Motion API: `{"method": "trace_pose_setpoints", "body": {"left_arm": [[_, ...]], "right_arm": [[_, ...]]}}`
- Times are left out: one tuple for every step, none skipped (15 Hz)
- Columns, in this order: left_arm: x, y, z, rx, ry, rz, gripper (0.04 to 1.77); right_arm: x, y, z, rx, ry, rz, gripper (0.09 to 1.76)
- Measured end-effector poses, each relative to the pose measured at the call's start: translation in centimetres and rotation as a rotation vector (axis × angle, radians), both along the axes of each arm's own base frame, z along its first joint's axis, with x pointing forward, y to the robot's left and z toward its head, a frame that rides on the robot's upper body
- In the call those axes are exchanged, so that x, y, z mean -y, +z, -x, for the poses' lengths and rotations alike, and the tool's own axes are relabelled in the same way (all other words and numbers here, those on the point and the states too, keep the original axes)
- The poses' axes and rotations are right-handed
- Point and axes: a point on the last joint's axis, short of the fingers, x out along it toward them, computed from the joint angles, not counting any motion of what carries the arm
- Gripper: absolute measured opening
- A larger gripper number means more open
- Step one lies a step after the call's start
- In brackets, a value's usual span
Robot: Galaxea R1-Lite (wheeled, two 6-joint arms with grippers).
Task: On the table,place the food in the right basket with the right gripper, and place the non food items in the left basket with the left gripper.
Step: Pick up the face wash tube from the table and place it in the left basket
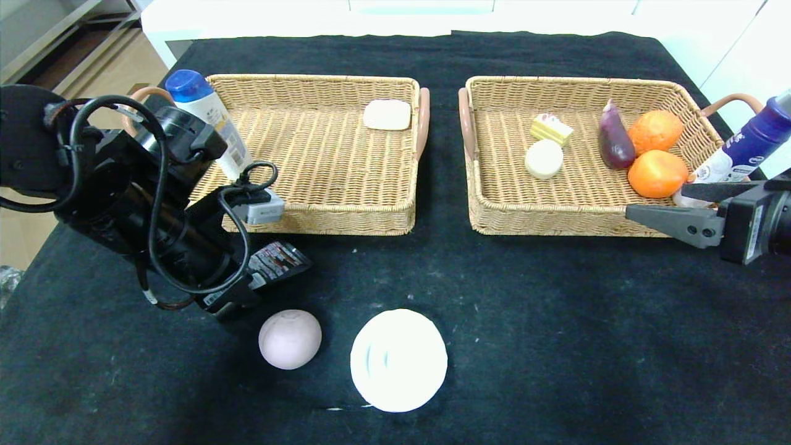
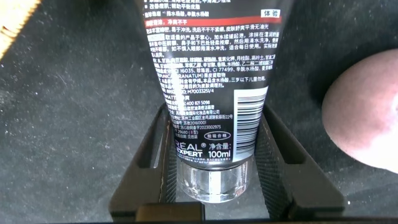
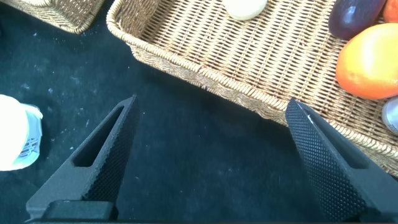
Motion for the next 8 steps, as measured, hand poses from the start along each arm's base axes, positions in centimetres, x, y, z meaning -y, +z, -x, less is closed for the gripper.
{"method": "trace_pose_setpoints", "body": {"left_arm": [[0.0,0.0,0.2,-0.009,0.0,-0.003,0.79],[-0.1,0.0,0.4,-0.024,0.0,-0.008,0.78],[-0.1,0.2,0.7,-0.028,-0.002,-0.009,0.78],[-0.1,0.4,0.9,-0.023,-0.001,-0.011,0.78],[-0.1,0.7,1.1,-0.012,0.003,-0.018,0.78],[-0.1,1.0,1.4,-0.003,0.004,-0.024,0.78],[-0.1,1.3,1.8,0.001,0.003,-0.032,0.78],[0.0,1.6,2.3,0.002,-0.001,-0.036,0.78]], "right_arm": [[0.0,0.0,0.0,0.0,0.0,0.0,1.71],[0.0,0.0,0.0,-0.001,0.0,0.0,1.71],[0.0,-0.1,0.0,-0.002,0.0,0.0,1.71],[0.0,-0.1,0.0,-0.003,0.0,0.001,1.71],[0.0,-0.1,0.0,-0.003,0.0,0.001,1.71],[0.0,-0.1,0.0,-0.004,0.0,0.0,1.71],[0.0,-0.1,0.0,-0.003,0.0,0.001,1.71],[0.0,-0.1,0.0,-0.003,0.0,0.001,1.71]]}}
